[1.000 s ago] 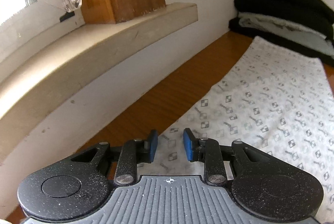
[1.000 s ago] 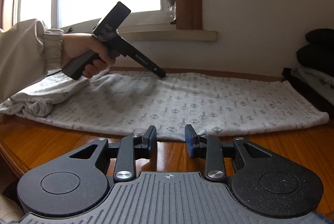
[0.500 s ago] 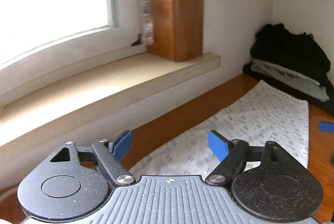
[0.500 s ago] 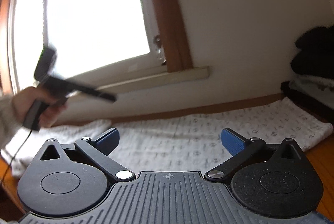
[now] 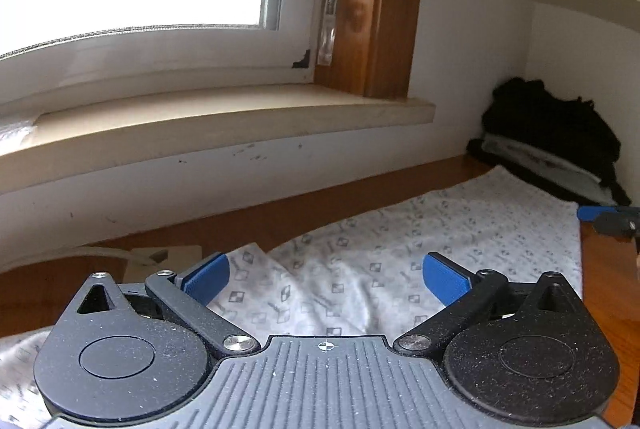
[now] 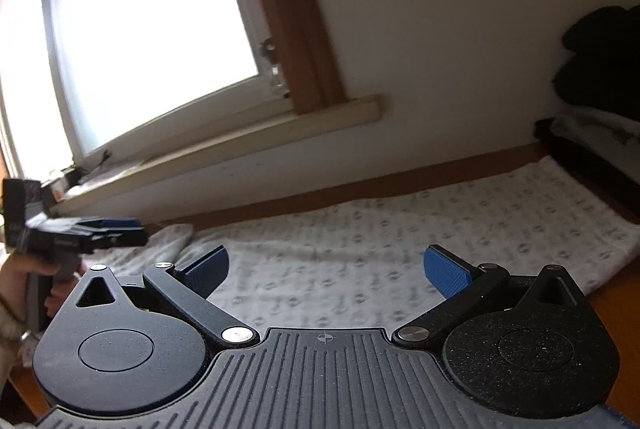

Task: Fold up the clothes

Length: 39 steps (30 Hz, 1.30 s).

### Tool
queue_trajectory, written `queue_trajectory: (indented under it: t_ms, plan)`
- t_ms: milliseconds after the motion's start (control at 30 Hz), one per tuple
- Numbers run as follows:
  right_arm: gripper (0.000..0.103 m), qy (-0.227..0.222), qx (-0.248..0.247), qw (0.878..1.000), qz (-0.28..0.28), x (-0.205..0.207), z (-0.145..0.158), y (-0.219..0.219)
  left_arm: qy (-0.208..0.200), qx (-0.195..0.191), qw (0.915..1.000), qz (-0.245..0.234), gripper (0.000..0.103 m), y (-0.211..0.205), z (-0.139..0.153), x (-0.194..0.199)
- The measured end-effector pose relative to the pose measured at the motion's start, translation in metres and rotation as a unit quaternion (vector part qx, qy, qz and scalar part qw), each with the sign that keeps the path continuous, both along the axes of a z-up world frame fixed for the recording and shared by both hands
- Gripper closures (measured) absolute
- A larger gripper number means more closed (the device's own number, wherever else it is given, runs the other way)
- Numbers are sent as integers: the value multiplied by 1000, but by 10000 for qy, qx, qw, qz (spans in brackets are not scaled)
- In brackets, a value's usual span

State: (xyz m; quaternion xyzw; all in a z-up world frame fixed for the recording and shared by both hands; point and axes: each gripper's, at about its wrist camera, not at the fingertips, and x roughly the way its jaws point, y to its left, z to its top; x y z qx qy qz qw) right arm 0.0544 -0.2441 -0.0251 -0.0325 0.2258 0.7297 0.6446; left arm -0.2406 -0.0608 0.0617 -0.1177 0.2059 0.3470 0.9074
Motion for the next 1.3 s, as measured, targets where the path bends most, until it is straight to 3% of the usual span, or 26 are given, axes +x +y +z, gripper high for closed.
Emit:
queue_trajectory:
  t_ms: [133,267,333,467,567,800,1000,1133,1300]
  plan:
    - [0,-148,-219,9971,-709,28,1,-5,-163,-22,9999,-13,0,-1,-7,-6]
    - [2,25,-491,9898,-1338,75,-3,-11,-264,-31,9996,-51,0,-2,-8,-9]
    - [12,49,-634,9835,-1692,96,-5,-13,-315,-35,9995,-69,0,-3,-8,-11]
    - [21,202,-804,9735,-2129,129,-10,-17,-351,-46,9993,-100,0,-3,-8,-12]
    - [39,313,-975,9657,-2386,143,-16,-16,-316,-31,9994,-138,0,-5,-9,-11]
    - [48,413,-1138,9599,-2530,157,-25,-9,-370,-99,9992,-103,0,-3,-9,-13]
    - [88,443,-1171,9572,-2610,166,-30,7,-405,-149,9990,-104,0,-2,-9,-14]
    - [95,657,-1117,9600,-2482,166,-27,19,-508,-196,9985,-89,0,-1,-8,-17]
    - [97,509,-738,9742,-2071,139,2,41,-596,-304,9977,-54,0,2,-8,-19]
